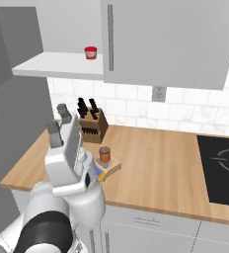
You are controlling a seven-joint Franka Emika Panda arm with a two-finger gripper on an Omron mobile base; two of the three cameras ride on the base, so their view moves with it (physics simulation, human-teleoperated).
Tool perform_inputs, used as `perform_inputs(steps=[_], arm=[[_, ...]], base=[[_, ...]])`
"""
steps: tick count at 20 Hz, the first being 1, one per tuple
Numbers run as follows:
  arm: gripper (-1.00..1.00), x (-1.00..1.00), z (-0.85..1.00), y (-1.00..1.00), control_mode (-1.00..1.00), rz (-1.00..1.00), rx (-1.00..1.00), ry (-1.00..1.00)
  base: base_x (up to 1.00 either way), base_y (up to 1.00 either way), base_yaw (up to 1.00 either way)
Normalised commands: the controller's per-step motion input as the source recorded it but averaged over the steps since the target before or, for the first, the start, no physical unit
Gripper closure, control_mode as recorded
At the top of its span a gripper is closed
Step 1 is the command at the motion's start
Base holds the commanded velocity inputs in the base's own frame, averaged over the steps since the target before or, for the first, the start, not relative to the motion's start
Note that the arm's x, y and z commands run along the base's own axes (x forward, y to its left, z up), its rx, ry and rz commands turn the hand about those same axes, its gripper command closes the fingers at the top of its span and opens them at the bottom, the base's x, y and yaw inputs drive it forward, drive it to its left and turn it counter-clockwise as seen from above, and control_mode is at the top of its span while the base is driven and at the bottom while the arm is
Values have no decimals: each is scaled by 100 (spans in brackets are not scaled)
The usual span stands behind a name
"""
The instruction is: Pick the jam and place it on the digital scale for weighing, and close the cabinet.
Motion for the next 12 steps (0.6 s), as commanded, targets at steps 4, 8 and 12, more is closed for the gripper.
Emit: perform_inputs(steps=[4,8,12], arm=[[-100,-17,-48,100,-100,-2,-24,-1],[-100,-19,-14,100,-100,-6,-33,0],[-100,-62,0,100,-100,-9,-27,-5]], base=[[0,0,0],[0,0,0],[0,0,0]])
